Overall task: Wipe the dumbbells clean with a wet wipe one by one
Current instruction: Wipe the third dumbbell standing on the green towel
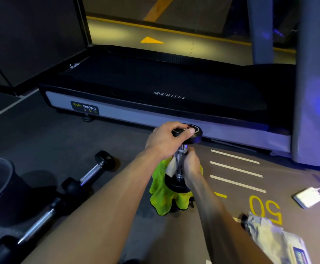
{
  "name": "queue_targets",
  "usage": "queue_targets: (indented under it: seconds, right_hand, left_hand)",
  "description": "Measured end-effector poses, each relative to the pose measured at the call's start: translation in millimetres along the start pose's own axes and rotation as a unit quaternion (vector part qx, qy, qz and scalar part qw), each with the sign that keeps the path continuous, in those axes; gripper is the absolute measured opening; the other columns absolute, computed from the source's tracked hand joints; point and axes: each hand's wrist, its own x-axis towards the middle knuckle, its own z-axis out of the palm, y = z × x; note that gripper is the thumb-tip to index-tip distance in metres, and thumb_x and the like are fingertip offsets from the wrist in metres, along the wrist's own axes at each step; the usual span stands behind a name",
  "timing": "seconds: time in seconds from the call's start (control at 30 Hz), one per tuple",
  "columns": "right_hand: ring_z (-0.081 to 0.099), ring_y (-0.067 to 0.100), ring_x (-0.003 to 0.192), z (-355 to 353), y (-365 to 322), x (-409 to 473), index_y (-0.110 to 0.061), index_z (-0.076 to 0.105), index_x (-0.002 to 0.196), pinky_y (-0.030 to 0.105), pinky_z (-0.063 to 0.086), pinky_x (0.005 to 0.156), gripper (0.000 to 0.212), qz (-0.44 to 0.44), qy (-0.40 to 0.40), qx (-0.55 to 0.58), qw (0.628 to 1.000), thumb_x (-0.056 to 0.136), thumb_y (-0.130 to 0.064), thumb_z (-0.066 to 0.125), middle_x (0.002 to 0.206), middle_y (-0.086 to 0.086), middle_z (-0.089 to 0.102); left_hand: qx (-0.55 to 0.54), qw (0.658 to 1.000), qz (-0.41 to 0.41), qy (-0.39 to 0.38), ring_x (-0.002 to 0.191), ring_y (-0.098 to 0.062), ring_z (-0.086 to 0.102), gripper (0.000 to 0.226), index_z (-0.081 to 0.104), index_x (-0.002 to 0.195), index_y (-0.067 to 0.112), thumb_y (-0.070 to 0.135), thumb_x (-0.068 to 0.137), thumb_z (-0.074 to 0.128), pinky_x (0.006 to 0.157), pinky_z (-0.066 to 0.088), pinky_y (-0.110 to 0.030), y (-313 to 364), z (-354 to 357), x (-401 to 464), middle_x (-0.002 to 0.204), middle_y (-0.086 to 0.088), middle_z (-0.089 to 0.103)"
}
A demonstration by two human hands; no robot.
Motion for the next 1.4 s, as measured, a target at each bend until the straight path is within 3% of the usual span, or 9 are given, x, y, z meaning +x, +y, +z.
queue_targets:
  seconds: [0.1, 0.2, 0.33, 0.53, 0.77, 0.93, 1.07, 1.27, 1.4]
  right_hand:
    - [0.065, 0.026, 0.098, 5, 17, -13, -0.017, 0.073, 0.096, 0.042, 0.049, 0.093, 0.038, -0.075, 0.073, -0.015, 0.994, 0.102, -0.034, 0.039, 0.097, 0.001, 0.072]
    - [0.050, 0.005, 0.125, 11, 43, -41, -0.029, 0.054, 0.145, 0.029, 0.035, 0.109, 0.042, -0.144, 0.083, -0.009, 0.986, 0.107, -0.034, 0.037, 0.132, -0.017, 0.058]
    - [0.040, 0.015, 0.145, 8, 67, -50, -0.025, 0.045, 0.153, 0.041, 0.031, 0.121, 0.050, -0.203, 0.081, -0.053, 0.974, 0.104, -0.031, 0.038, 0.155, -0.001, 0.048]
    - [0.058, -0.002, 0.115, 5, 65, -36, -0.019, 0.065, 0.130, 0.026, 0.045, 0.100, 0.030, -0.295, 0.147, -0.089, 0.940, 0.105, -0.012, 0.049, 0.124, -0.008, 0.066]
    - [0.066, 0.015, 0.062, -1, 8, -1, -0.005, 0.069, 0.082, 0.025, 0.048, 0.057, 0.031, -0.094, 0.006, -0.091, 0.991, 0.098, -0.009, 0.043, 0.065, 0.001, 0.071]
    - [0.057, 0.021, 0.052, -4, -14, 7, -0.005, 0.061, 0.080, 0.025, 0.049, 0.049, 0.036, 0.043, -0.144, -0.025, 0.988, 0.102, -0.025, 0.042, 0.066, 0.011, 0.061]
    - [0.058, 0.020, 0.056, 0, -8, -7, -0.006, 0.065, 0.084, 0.018, 0.045, 0.044, 0.033, -0.006, -0.055, 0.015, 0.998, 0.102, -0.019, 0.041, 0.066, 0.008, 0.063]
    - [0.065, 0.020, 0.101, 7, 28, -25, -0.011, 0.070, 0.113, 0.041, 0.049, 0.094, 0.034, -0.191, 0.108, -0.019, 0.975, 0.109, -0.019, 0.038, 0.110, 0.007, 0.074]
    - [0.045, 0.009, 0.141, 7, 47, -47, -0.013, 0.055, 0.146, 0.030, 0.035, 0.118, 0.040, -0.238, 0.127, -0.030, 0.963, 0.109, -0.014, 0.040, 0.150, -0.002, 0.053]
  left_hand:
    - [0.010, 1.000, -0.013, 0.016, 0.114, -0.008, 0.063, 0.036, 0.073, 0.113, 0.045, 0.069, 0.086, 0.065, 0.098, 0.052, -0.034, 1, 3, 1, 0.121, 0.020, 0.068]
    - [0.024, 0.999, -0.016, 0.022, 0.111, -0.008, 0.064, 0.037, 0.073, 0.114, 0.043, 0.068, 0.088, 0.064, 0.091, 0.052, -0.030, 2, 5, 0, 0.117, 0.019, 0.071]
    - [0.022, 0.999, -0.012, 0.029, 0.110, -0.007, 0.063, 0.037, 0.073, 0.114, 0.040, 0.066, 0.090, 0.063, 0.092, 0.052, -0.030, -1, 2, 0, 0.117, 0.018, 0.069]
    - [0.013, 1.000, 0.004, 0.014, 0.108, -0.008, 0.062, 0.034, 0.073, 0.113, 0.039, 0.062, 0.091, 0.064, 0.088, 0.048, -0.025, -7, -6, 0, 0.114, 0.016, 0.063]
    - [-0.001, 1.000, 0.012, -0.007, 0.109, -0.008, 0.060, 0.032, 0.072, 0.114, 0.041, 0.061, 0.091, 0.065, 0.095, 0.047, -0.029, -14, -13, 2, 0.116, 0.015, 0.062]
    - [-0.014, 1.000, 0.006, -0.005, 0.109, -0.007, 0.059, 0.034, 0.073, 0.116, 0.037, 0.060, 0.091, 0.066, 0.092, 0.045, -0.027, -15, -14, 1, 0.117, 0.014, 0.062]
    - [-0.011, 1.000, 0.005, -0.004, 0.104, -0.009, 0.063, 0.033, 0.072, 0.114, 0.040, 0.061, 0.090, 0.066, 0.087, 0.049, -0.023, -11, -8, -1, 0.114, 0.016, 0.060]
    - [-0.003, 1.000, 0.020, 0.003, 0.107, -0.007, 0.063, 0.036, 0.075, 0.111, 0.037, 0.062, 0.084, 0.072, 0.097, 0.053, -0.036, 1, 8, -1, 0.113, 0.017, 0.063]
    - [-0.004, 1.000, 0.021, 0.017, 0.106, -0.007, 0.064, 0.035, 0.076, 0.109, 0.035, 0.060, 0.085, 0.073, 0.097, 0.052, -0.034, 5, 13, 0, 0.111, 0.016, 0.063]
